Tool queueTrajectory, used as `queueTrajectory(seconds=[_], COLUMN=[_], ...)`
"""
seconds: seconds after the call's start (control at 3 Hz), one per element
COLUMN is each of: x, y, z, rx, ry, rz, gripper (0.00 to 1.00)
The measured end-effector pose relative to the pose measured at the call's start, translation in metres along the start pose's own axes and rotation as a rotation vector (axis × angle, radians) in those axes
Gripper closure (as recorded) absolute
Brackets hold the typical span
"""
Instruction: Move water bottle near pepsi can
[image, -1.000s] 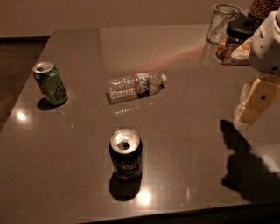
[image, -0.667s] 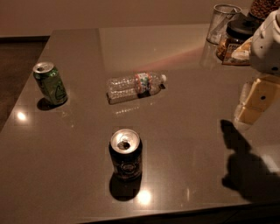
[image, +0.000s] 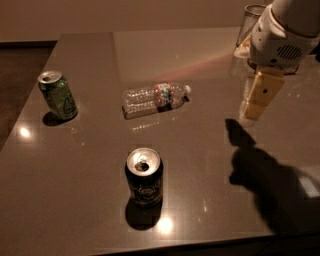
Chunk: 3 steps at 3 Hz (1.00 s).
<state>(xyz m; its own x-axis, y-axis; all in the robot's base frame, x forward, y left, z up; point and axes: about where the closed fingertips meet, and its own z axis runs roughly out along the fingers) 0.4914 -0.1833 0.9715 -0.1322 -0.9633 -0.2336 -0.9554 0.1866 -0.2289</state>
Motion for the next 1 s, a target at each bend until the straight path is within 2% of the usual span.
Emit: queueTrajectory(seconds=[0.33,1.0], x=[-0.023,-0.061], y=[-0.025,-0.061], z=[0.02,0.059], rx=[-0.023,-0.06], ry=[-0.032,-0.088], rz=[-0.052,-0.113], gripper=[0.0,0.0])
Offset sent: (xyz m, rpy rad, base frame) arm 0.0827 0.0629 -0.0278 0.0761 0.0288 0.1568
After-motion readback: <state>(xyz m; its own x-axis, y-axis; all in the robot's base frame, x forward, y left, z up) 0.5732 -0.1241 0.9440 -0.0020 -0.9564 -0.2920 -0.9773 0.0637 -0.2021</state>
